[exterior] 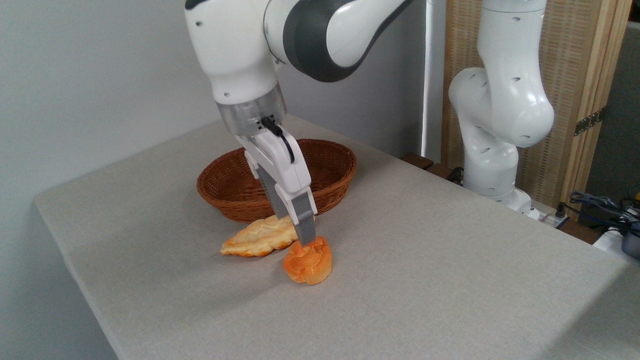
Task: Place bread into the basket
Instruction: 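Lower the gripper onto the small orange bread roll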
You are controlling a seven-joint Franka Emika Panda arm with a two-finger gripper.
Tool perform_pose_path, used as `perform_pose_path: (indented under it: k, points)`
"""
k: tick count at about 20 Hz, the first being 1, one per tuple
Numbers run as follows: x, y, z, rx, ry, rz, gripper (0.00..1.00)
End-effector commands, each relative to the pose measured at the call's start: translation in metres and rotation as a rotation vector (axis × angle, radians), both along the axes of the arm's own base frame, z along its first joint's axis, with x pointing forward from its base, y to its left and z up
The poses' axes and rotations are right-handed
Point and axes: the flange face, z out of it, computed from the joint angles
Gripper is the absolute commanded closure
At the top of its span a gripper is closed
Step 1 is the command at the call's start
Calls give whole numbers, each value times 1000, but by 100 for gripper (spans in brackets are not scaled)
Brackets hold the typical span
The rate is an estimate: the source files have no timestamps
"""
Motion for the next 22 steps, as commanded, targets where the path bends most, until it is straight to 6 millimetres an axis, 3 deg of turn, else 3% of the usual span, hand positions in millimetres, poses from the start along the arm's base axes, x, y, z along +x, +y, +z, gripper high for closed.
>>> perform_pose_path:
  k: [1,7,17,18,20,21,22]
  points:
    - [-5,4,-21,16,19,-45,0]
    - [-5,2,-52,20,21,-76,0]
    - [-3,1,-71,27,26,-80,1]
    - [-3,1,-71,27,26,-80,9]
    - [-3,1,-70,26,26,-84,39]
    - [-3,0,-71,24,31,-96,47]
    - [-4,1,-72,23,36,-100,48]
